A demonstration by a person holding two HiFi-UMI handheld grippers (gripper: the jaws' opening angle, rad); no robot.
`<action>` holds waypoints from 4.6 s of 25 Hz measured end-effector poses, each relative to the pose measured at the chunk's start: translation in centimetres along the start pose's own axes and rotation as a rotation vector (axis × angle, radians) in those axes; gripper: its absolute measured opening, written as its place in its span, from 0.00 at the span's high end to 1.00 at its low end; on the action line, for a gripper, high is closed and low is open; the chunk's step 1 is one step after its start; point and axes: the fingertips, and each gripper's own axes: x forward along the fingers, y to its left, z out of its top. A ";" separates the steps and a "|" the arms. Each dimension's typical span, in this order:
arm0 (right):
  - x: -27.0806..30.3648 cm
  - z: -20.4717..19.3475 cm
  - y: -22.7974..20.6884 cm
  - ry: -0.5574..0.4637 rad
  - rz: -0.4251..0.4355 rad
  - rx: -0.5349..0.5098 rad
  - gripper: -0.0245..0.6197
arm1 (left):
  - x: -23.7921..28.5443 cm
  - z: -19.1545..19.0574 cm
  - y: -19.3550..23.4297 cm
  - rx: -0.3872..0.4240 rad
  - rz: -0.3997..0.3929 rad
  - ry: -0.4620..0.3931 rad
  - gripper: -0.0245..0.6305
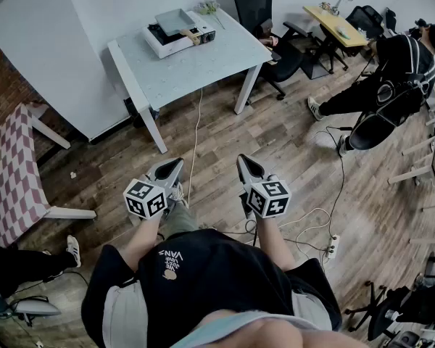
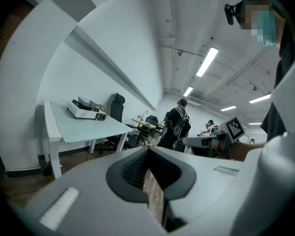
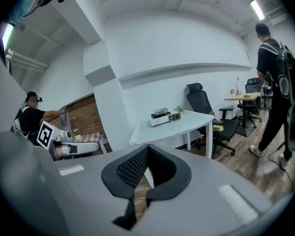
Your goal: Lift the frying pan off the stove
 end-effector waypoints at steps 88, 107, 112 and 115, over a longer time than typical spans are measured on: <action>44.4 19.0 -11.4 0.097 0.290 -0.108 0.61 | 31.8 20.8 31.7 -0.496 0.038 -0.227 0.55; 49.9 18.1 -10.6 0.132 0.145 -0.085 0.61 | 39.9 21.9 38.1 -0.765 -0.156 -0.143 0.52; 50.5 18.1 -10.5 0.137 0.147 -0.099 0.61 | 41.5 22.0 39.2 -0.794 -0.160 -0.147 0.52; 50.7 18.2 -10.6 0.136 0.142 -0.104 0.61 | 42.1 21.7 39.6 -0.801 -0.154 -0.136 0.51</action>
